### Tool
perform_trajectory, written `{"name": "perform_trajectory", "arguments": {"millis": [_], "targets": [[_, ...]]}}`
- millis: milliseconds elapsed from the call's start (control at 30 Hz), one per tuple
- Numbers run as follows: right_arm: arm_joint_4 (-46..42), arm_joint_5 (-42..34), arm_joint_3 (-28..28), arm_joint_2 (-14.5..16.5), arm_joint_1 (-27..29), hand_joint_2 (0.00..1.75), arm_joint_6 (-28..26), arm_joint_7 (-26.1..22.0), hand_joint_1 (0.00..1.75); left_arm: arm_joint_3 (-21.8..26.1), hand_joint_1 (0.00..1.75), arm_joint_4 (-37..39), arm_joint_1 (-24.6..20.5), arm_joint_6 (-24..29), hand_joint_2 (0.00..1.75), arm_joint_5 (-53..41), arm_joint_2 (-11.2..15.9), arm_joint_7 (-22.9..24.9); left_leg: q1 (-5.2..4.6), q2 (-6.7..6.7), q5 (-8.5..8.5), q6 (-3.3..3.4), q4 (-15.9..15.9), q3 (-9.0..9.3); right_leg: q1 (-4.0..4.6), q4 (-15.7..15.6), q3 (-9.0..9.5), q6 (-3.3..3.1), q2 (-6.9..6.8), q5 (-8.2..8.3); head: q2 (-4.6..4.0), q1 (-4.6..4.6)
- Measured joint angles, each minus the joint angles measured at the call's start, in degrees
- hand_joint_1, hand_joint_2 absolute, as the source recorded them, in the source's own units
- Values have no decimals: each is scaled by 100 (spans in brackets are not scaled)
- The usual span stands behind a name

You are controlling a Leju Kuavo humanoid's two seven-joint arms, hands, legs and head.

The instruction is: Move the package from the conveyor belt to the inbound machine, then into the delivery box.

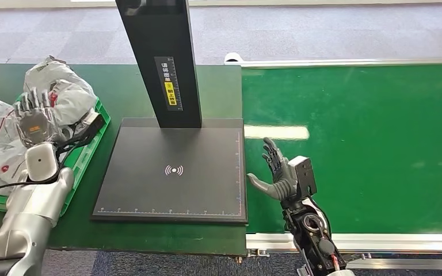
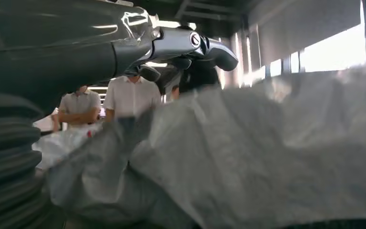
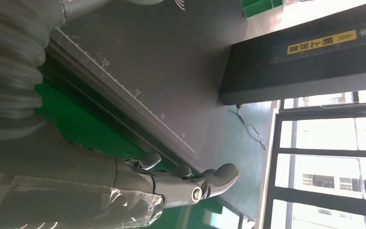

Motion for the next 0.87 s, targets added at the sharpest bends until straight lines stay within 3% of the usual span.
{"name": "perform_trajectory", "arguments": {"millis": [67,267,367,500,633,700,767,833,867], "targets": [[66,10,3,22,-78,175,34,4,0,-43,0,415,-142,-381,175,-37,87,82,0,2,0,0,0,3,0,1,2,0,1,0,0,-1],[165,13,4,61,-145,175,52,33,0,-45,0,1278,-424,-789,175,-46,243,193,-2,-5,0,0,0,3,-2,1,9,0,-3,-1,0,0],[195,23,7,78,-144,175,54,34,0,21,0,1447,-444,-454,175,28,261,154,-2,-2,0,0,0,4,-2,1,5,0,-1,0,0,1],[204,-6,8,76,-133,175,52,32,0,310,0,1490,-438,240,175,635,211,-559,-1,-4,0,0,1,3,-2,1,1,0,-3,0,1,1],[204,-16,8,75,-132,175,52,32,0,387,0,1488,-438,331,175,759,195,-713,-1,-5,0,0,1,3,-2,1,1,0,-3,0,0,1],[198,-31,7,69,-118,175,46,33,0,514,0,1416,-426,434,87,1217,139,-1155,-1,-8,0,0,1,3,-1,1,1,0,-6,0,0,-1],[158,-63,7,54,-61,175,13,34,0,777,0,851,-302,649,0,2967,-101,-2464,-2,-15,0,0,1,0,-3,0,3,1,-14,-1,0,2],[113,-87,8,44,-5,175,-30,34,0,912,0,119,-133,809,0,4495,-341,-3397,-4,-9,-1,1,2,-3,-5,-1,3,2,-11,0,0,3],[109,-89,8,43,1,175,-37,34,0,908,0,-2,-100,834,0,4627,-372,-3435,-4,-4,-1,1,2,-3,-5,-1,2,2,-7,1,0,3]]}}
